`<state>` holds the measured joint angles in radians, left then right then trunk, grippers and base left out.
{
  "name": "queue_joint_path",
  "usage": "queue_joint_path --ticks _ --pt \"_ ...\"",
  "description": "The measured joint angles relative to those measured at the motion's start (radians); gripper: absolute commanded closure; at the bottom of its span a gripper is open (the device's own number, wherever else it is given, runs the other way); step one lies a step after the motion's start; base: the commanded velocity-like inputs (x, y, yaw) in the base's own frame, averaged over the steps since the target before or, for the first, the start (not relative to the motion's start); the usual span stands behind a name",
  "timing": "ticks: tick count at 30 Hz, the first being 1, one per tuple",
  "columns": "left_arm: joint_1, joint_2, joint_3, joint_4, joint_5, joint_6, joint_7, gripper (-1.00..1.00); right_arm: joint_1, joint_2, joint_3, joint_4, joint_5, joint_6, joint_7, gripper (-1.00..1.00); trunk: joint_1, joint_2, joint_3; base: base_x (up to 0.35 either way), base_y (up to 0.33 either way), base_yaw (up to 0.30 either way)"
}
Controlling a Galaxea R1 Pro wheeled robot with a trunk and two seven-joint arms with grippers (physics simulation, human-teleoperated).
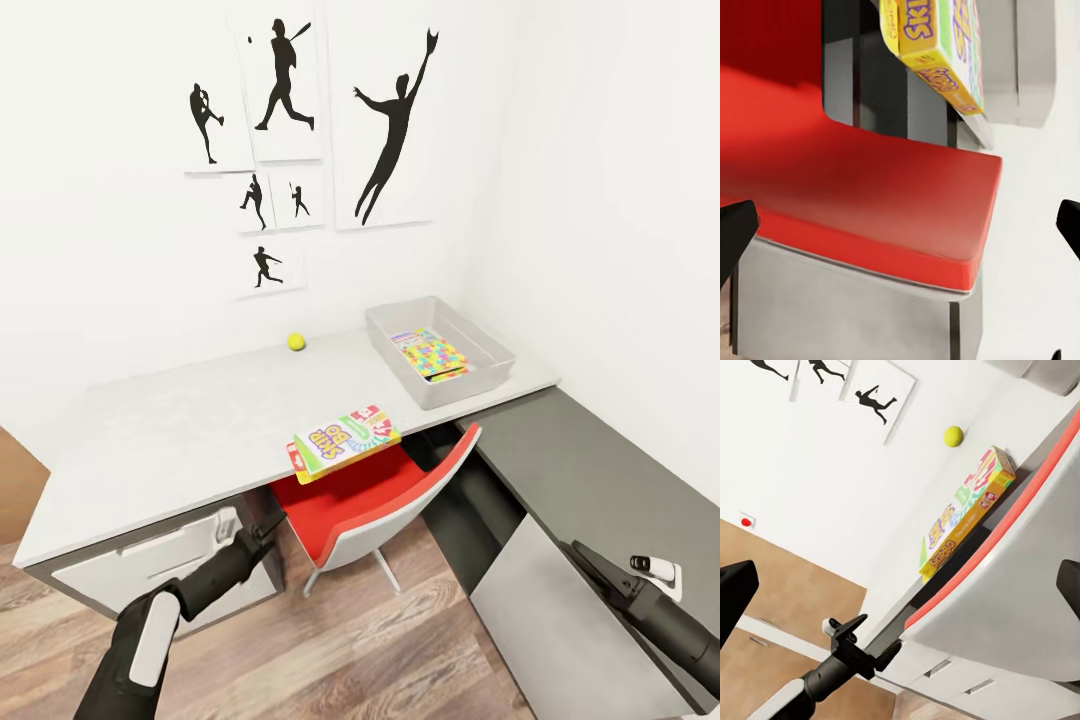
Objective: Put all the toys in the child's room - the three board games (two on the bed and one on the table), the two jigsaw puzzles on the table, and the tennis ball on the table - inside the toy box on the table in the child's room.
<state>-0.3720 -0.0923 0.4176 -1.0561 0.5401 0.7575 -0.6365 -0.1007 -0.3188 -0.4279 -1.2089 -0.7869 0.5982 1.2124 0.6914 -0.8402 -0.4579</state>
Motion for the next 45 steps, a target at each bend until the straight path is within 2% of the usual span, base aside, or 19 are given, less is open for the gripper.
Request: queue_joint_path --ticks 9,14,18,31,34,38,41,45 --pt "0.000 0.001 0.003 -0.020 0.002 -0.019 -0.012 -1.00 0.000 0.001 0.000 0.000 0.000 -0.005 0.001 -1.00 0.000 0.000 0.000 0.000 0.000 0.000" --pt "0.000 0.001 0.008 -0.019 0.019 -0.112 -0.057 -1.00 0.000 0.001 0.000 0.000 0.000 -0.006 0.001 -1.00 0.000 0.000 0.000 0.000 0.000 0.000" --pt "0.000 0.000 0.007 -0.013 0.025 -0.145 -0.072 -1.00 0.000 0.000 -0.001 0.000 0.000 -0.007 0.002 -1.00 0.000 0.000 0.000 0.000 0.000 0.000" --pt "0.000 -0.012 -0.002 -0.008 0.012 -0.175 -0.070 -1.00 0.000 0.000 -0.002 0.000 0.000 -0.007 0.002 -1.00 0.000 0.000 0.000 0.000 0.000 0.000" --pt "0.000 -0.018 -0.005 -0.006 0.013 -0.216 -0.070 -1.00 0.000 0.000 -0.002 0.000 0.000 -0.007 0.003 -1.00 0.000 0.000 0.000 0.000 0.000 0.000" --pt "0.003 -0.044 -0.019 0.024 0.013 -0.337 -0.074 -1.00 0.000 0.000 -0.002 0.000 0.000 -0.007 0.003 -1.00 0.000 0.000 0.000 0.000 0.000 0.000" --pt "0.005 -0.052 -0.023 0.056 0.013 -0.411 -0.078 -1.00 0.000 0.000 -0.002 0.000 0.000 -0.007 0.003 -1.00 0.000 0.000 0.000 0.000 0.000 0.000" --pt "0.006 -0.057 -0.026 0.095 0.013 -0.470 -0.081 -1.00 0.000 -0.001 -0.002 0.000 0.000 -0.007 0.003 -1.00 0.000 0.000 0.000 0.000 0.000 0.000"
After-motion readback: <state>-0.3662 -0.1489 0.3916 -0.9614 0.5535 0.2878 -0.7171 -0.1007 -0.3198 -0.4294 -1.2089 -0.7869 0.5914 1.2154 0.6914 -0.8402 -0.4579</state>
